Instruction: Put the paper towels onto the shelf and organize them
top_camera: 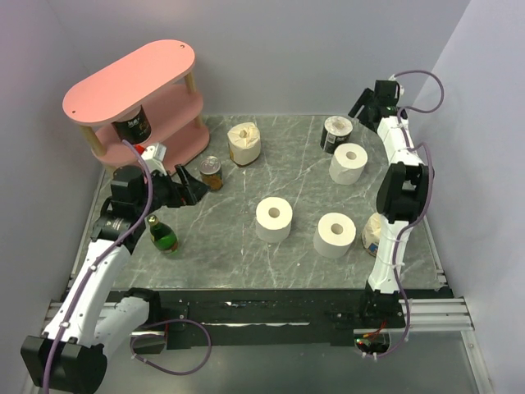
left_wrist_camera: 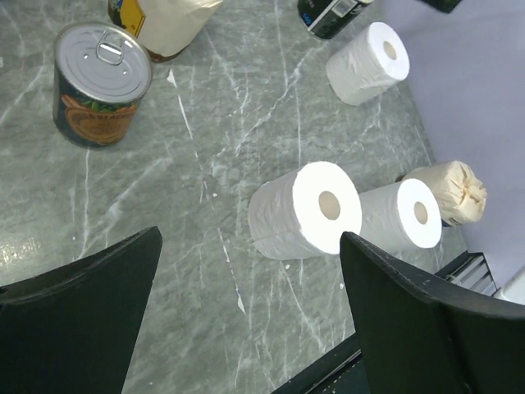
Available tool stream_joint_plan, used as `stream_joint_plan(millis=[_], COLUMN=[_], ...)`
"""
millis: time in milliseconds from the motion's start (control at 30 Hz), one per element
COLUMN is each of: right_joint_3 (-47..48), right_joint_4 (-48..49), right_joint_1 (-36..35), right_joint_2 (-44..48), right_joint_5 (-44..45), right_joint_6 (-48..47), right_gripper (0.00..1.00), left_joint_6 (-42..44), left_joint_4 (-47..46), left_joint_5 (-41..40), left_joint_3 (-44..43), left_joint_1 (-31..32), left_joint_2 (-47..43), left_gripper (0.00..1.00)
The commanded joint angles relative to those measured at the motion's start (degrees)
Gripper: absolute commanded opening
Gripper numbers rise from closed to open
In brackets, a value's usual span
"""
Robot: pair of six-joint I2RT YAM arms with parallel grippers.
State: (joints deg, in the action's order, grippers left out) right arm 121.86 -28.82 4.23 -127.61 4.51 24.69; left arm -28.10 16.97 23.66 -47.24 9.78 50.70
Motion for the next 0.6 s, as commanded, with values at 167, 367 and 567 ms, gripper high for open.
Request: stream_joint_plan(millis=[167,367,567], right_joint_3=[3.3,5.2,9.3], right_joint_4=[3.3,3.8,2.5], right_joint_1=[0.7,0.7,0.6], right_joint_2=[-4.4,-8.4,-12.0], right_joint_5=[-6.6,-9.5,-11.3], right_joint_6=[1.8,3.3,3.6], right_gripper=[0.85,0.85,0.83], left_joint_6=[0.7,0.5,-0.3], left_joint_4=[-3.6,-4.0,-5.0], left_joint_5=[5.7,8.1,10.9], left_joint_3=[-0.6,-0.5,-0.2], left_joint_1=[-2.0,-3.4,-5.2], left_joint_2=[0.3,1.8,3.1], left_gripper=[0.96,0.96,0.96])
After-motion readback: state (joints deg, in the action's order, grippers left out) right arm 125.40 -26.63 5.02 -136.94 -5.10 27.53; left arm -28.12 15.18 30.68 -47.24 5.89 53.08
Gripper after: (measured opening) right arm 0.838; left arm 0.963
